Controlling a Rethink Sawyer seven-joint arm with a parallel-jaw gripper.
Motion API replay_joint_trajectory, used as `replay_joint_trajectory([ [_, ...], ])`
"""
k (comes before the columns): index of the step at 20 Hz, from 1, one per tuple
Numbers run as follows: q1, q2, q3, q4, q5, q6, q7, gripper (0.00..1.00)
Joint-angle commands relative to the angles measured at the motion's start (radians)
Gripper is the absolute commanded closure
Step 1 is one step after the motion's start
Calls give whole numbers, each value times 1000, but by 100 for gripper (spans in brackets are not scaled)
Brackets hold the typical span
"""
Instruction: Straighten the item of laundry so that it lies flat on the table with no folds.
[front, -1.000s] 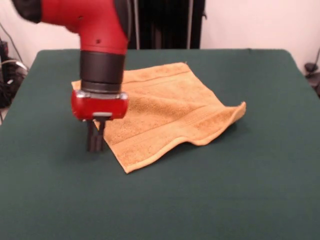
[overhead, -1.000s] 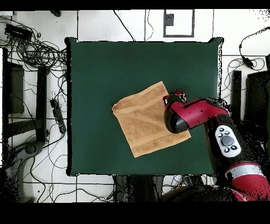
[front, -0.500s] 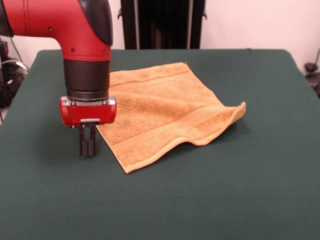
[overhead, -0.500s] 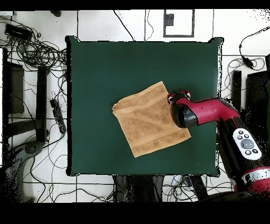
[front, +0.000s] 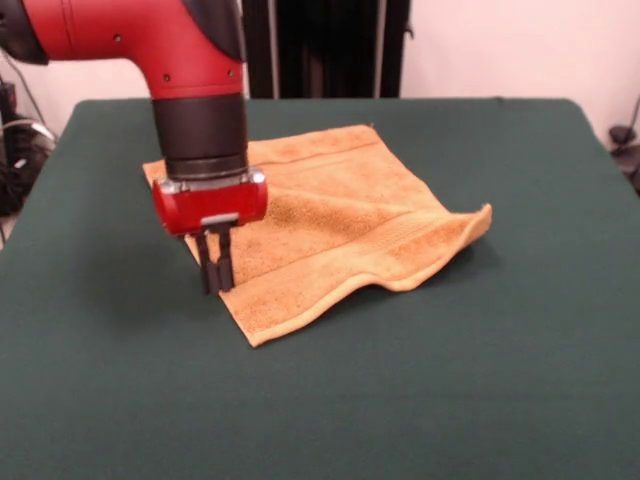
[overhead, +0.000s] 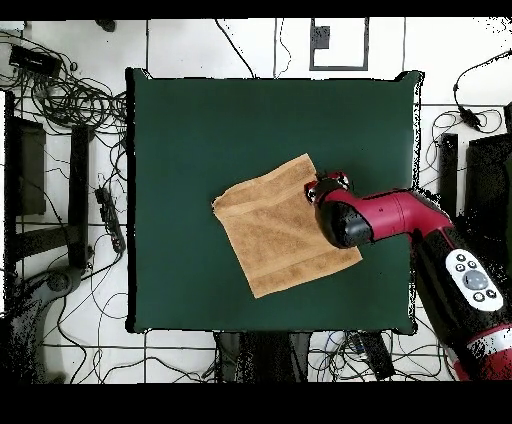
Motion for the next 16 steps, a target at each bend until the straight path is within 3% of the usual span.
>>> replay_joint_trajectory([
  [1, 21, -44, 136, 135, 51, 119, -245, 100],
  [9, 84, 0, 18, 82, 12, 226, -244, 100],
  [16, 60, 44, 21, 77, -7, 246, -278, 100],
])
